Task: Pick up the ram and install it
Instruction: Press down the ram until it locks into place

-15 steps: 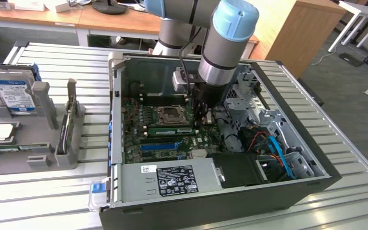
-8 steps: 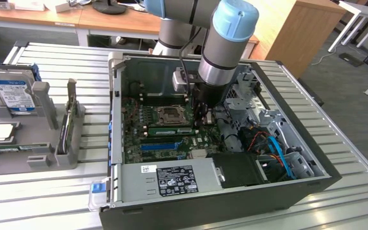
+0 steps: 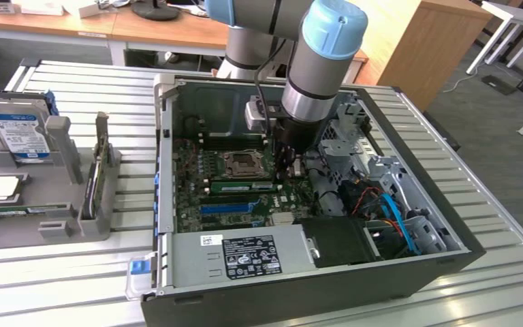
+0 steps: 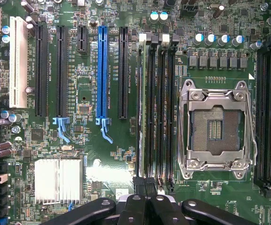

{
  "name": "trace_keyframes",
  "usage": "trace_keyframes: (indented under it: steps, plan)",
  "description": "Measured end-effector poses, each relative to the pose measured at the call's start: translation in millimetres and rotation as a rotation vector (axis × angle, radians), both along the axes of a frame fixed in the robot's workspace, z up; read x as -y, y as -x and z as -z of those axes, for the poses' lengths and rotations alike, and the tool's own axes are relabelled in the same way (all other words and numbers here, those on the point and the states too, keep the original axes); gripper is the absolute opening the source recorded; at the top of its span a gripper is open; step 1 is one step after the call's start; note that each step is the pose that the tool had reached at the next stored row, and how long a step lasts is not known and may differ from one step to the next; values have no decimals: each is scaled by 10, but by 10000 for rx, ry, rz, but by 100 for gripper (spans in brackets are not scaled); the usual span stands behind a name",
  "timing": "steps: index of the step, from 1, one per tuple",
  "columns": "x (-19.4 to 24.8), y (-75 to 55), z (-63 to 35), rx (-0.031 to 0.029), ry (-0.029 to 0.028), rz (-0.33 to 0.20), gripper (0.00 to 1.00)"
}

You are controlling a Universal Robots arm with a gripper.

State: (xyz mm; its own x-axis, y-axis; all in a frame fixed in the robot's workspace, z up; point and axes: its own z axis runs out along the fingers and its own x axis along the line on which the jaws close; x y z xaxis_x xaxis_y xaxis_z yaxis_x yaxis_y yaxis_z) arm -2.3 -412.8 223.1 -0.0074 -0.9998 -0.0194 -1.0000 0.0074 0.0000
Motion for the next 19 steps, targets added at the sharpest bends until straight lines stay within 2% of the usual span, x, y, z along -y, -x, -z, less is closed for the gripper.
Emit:
trace_keyframes:
  steps: [19]
  plan:
    - [0,0,14,0,1,0,10]
